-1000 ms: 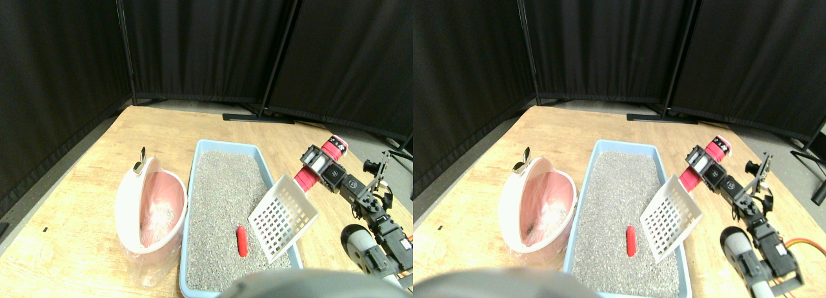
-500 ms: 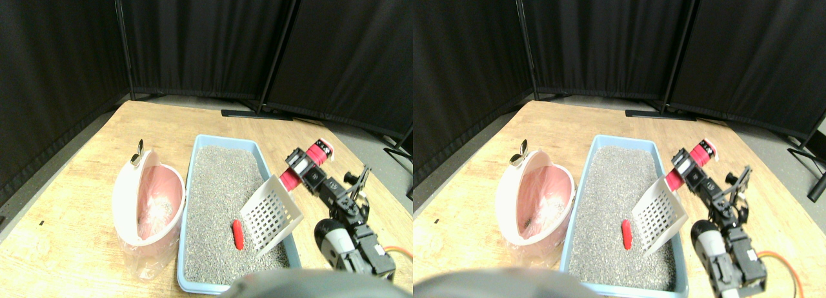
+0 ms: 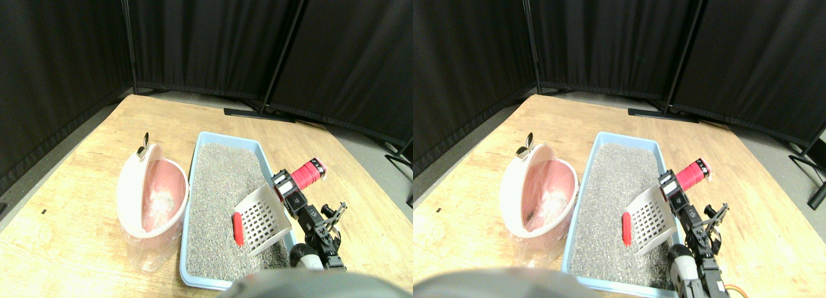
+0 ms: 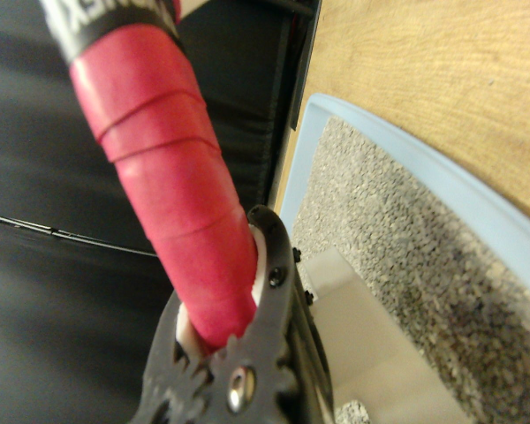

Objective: Scoop (unimanual)

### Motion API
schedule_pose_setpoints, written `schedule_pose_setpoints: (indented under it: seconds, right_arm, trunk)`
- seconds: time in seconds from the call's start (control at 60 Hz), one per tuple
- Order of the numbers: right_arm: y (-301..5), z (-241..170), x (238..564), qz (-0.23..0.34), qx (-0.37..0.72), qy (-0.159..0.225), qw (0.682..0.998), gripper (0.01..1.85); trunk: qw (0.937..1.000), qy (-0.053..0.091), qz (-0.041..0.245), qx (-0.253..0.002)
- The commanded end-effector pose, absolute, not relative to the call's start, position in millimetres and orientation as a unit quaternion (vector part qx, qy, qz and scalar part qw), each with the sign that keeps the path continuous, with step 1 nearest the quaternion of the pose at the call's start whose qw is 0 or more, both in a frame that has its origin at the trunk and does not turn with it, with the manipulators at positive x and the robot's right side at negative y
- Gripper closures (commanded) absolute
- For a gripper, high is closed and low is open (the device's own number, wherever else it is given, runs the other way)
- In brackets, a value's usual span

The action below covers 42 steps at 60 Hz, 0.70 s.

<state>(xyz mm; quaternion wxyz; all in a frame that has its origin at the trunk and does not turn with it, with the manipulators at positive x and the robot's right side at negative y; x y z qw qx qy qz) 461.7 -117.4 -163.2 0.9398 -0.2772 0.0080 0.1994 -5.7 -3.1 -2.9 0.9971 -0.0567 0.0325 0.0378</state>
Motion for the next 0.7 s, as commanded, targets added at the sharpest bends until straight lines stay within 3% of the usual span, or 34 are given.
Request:
schedule_pose_setpoints:
  seconds: [0.017,0.4,0.567,0.7]
  right_arm:
    - [-114.2,-190.2,460.7,0.254,-0.212,0.059,0.942,1.81]
    - [-155.9,-171.9,476.7,0.149,-0.045,0.059,0.986,1.81]
    - [-172.6,-175.6,482.2,0.139,0.023,0.058,0.988,1.81]
    - [-178.5,-170.7,484.8,0.133,0.072,0.037,0.988,1.81]
  trunk:
    - [0.9956,0.049,0.05,-0.061]
    - [0.9961,0.044,0.046,-0.061]
    - [0.9965,0.042,0.044,-0.058]
    - [0.9966,0.04,0.044,-0.058]
